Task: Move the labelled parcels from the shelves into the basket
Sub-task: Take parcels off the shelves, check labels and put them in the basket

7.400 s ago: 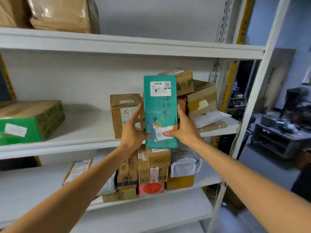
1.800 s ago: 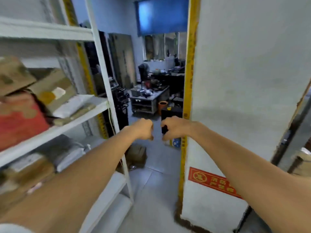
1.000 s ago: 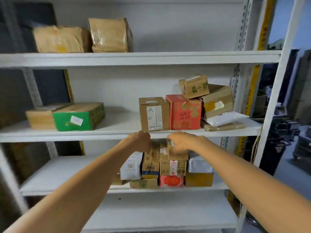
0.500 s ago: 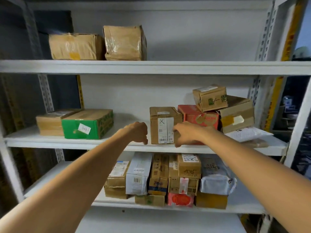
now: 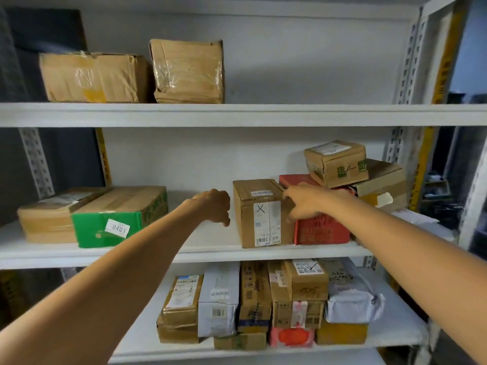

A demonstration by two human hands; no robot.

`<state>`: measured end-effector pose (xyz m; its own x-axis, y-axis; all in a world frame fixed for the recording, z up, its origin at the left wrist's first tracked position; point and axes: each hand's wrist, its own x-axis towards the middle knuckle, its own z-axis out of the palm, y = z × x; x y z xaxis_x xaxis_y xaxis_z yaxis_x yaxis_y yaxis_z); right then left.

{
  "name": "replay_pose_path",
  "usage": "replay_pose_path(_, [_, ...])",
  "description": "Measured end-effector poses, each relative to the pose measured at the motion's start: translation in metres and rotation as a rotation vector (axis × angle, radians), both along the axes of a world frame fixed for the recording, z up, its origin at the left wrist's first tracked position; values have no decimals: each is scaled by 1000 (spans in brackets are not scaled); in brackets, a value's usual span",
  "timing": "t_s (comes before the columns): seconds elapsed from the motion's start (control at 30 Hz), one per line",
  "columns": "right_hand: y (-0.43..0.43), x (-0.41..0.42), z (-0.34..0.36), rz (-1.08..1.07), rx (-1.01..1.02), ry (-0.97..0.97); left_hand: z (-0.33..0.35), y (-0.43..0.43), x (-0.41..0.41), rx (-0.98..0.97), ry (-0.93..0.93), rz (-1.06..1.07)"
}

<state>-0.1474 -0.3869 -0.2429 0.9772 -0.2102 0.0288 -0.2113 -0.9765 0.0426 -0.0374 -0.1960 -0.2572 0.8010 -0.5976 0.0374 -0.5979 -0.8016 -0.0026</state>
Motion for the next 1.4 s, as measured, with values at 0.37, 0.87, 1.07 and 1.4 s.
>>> replay_pose_path(0.37, [-19,35,-1,1,31,-53,-17,-31,36,-219,91,-36])
replay_pose_path(0.87, [-14,86,-27,-25,174,-301,-62,-40,82,-849,284,-29])
replay_pose_path(1.07, [-3,112,-41,-152,263,-347,-65,-25,66,-1096,517,-102])
replay_pose_path(1.4, [17,73,-44,-105,645,-286,-82,13,45,-1205,766,-5])
